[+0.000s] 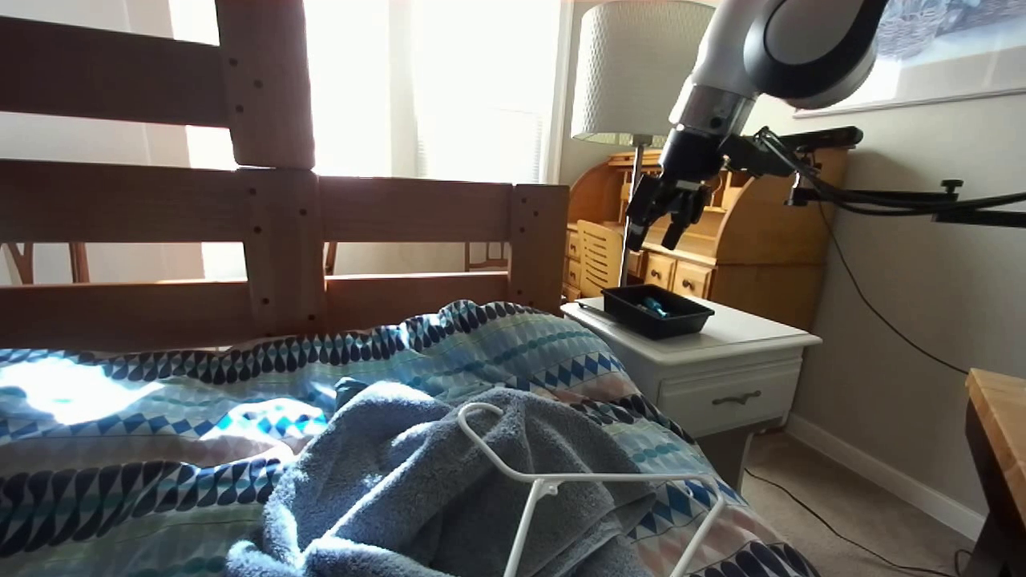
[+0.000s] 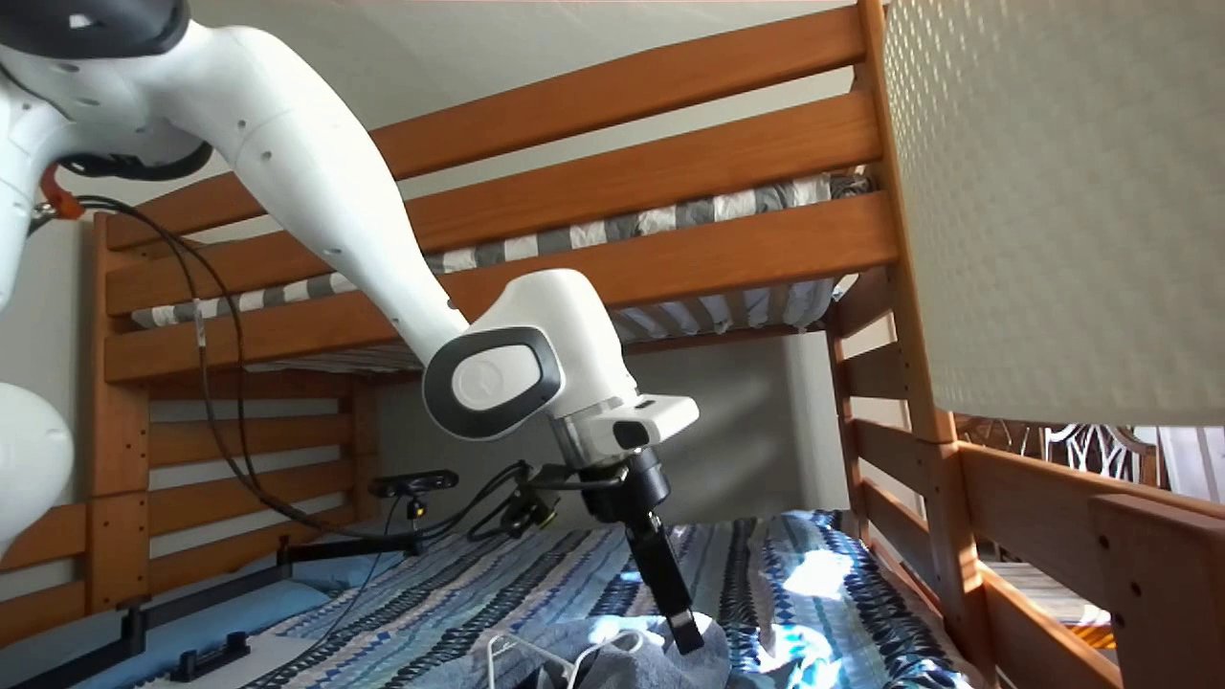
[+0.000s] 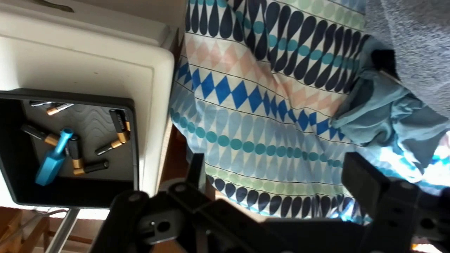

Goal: Move the black box to the left.

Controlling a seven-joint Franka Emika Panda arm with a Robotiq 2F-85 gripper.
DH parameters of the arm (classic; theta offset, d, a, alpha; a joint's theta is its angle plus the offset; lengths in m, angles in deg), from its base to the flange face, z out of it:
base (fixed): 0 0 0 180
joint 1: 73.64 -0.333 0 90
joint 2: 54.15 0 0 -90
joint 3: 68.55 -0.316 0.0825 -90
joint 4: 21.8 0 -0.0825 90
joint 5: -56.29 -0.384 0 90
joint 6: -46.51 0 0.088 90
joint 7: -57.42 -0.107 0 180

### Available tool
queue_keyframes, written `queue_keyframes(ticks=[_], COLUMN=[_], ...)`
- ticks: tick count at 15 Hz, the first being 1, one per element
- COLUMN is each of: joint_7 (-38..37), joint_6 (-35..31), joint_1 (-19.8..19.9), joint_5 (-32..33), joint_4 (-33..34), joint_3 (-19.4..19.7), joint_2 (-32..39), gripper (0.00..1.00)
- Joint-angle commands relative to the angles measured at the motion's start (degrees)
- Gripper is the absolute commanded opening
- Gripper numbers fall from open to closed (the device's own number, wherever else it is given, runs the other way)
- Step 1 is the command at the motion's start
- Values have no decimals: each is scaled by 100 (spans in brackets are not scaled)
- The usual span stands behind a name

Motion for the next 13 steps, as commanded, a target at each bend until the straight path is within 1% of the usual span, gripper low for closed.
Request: queue_keyframes(ticks=[1,3,5,6,9,10,13], joint_7=[519,901,1321,871,1141,1244,1262], joint_6=[-343,-532,-539,-420,-435,-449,-449], joint_1=[-171,-225,-240,919,914,-232,-232], joint_5=[241,372,597,424,516,414,423], joint_4=[-402,-536,-667,-388,-544,-539,-539], joint_3=[48,23,8,-1138,-1150,-19,-21], joint_2=[-928,-1092,-1206,-816,-969,-956,-961], gripper=[100,100,100,100,100,100,100])
